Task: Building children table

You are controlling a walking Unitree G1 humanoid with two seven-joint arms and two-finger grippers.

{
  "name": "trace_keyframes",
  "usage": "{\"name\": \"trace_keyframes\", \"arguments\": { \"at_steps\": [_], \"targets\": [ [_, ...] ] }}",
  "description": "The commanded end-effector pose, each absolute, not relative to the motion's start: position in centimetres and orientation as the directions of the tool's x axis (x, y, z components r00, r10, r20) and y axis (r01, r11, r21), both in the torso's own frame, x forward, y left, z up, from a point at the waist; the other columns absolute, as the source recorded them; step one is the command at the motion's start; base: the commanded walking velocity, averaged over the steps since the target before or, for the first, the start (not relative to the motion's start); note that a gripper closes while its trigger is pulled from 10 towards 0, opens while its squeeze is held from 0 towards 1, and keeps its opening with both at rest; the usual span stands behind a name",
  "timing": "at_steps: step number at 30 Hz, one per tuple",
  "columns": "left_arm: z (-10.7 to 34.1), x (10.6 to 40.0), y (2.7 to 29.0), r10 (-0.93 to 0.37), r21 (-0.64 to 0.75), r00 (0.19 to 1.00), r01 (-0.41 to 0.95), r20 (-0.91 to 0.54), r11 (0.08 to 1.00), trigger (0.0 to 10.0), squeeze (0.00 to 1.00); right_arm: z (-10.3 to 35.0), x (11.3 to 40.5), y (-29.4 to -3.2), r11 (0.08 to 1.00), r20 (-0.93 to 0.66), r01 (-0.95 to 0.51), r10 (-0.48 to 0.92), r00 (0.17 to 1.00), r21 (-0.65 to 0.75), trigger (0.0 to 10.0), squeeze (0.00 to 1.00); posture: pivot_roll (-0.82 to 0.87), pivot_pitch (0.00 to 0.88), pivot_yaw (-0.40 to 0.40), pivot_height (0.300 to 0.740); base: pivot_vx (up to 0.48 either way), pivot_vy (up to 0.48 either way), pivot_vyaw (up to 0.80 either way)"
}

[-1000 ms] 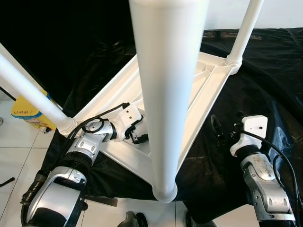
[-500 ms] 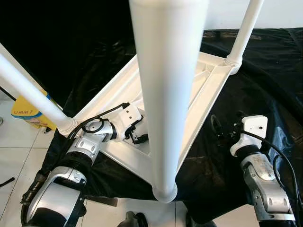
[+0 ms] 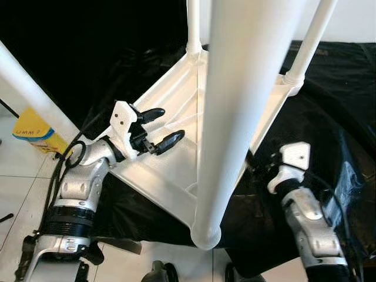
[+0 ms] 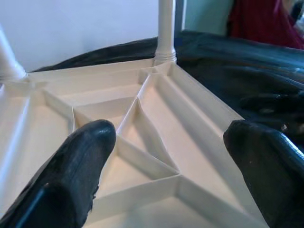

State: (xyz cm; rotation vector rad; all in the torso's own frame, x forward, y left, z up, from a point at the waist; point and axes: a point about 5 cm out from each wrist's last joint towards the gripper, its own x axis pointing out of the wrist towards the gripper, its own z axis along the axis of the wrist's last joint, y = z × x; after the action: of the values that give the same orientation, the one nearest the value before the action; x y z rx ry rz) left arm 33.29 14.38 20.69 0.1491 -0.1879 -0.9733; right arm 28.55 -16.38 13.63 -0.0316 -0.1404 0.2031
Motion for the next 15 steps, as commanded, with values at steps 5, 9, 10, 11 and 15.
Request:
{"name": "trace_keyframes", "arguments": {
  "at_steps": [5, 9, 10, 11, 15],
  "targets": [
    [16.5, 32.6, 13.1, -0.807, 0.059, 0.59, 0.807, -0.017, 0.588, 10.0, 0.0, 13.6, 30.3, -16.5, 0.978, 0.136, -0.203, 0.206, 0.969, -0.037, 10.0, 0.0, -0.02, 0.071, 0.029, 0.74, 0.0, 0.0, 0.0],
    [16.0, 32.2, 12.9, -0.798, 0.064, 0.602, 0.798, -0.038, 0.599, 10.0, 0.0, 13.2, 30.1, -16.5, 0.984, 0.13, -0.178, 0.179, 0.975, -0.015, 10.0, 0.0, -0.03, 0.066, 0.033, 0.74, 0.0, 0.0, 0.0],
    [16.0, 32.2, 12.9, -0.798, 0.064, 0.602, 0.798, -0.038, 0.599, 10.0, 0.0, 13.2, 30.1, -16.5, 0.984, 0.13, -0.178, 0.179, 0.975, -0.015, 10.0, 0.0, -0.03, 0.066, 0.033, 0.74, 0.0, 0.0, 0.0],
    [14.7, 31.5, 11.7, -0.799, 0.025, 0.599, 0.801, -0.053, 0.599, 10.0, 0.0, 11.2, 30.3, -16.5, 0.99, 0.046, -0.138, 0.138, 0.989, -0.019, 10.0, 0.0, -0.03, 0.09, 0.04, 0.74, 0.0, 0.0, 0.0],
    [14.2, 33.0, 11.0, -0.713, -0.019, 0.699, 0.713, -0.043, 0.701, 10.0, 0.0, 9.2, 31.6, -17.0, 0.999, -0.049, -0.021, 0.023, 0.999, 0.036, 10.0, 0.0, 0.0, 0.097, 0.009, 0.74, 0.0, 0.0, 0.0]
  ]
}}
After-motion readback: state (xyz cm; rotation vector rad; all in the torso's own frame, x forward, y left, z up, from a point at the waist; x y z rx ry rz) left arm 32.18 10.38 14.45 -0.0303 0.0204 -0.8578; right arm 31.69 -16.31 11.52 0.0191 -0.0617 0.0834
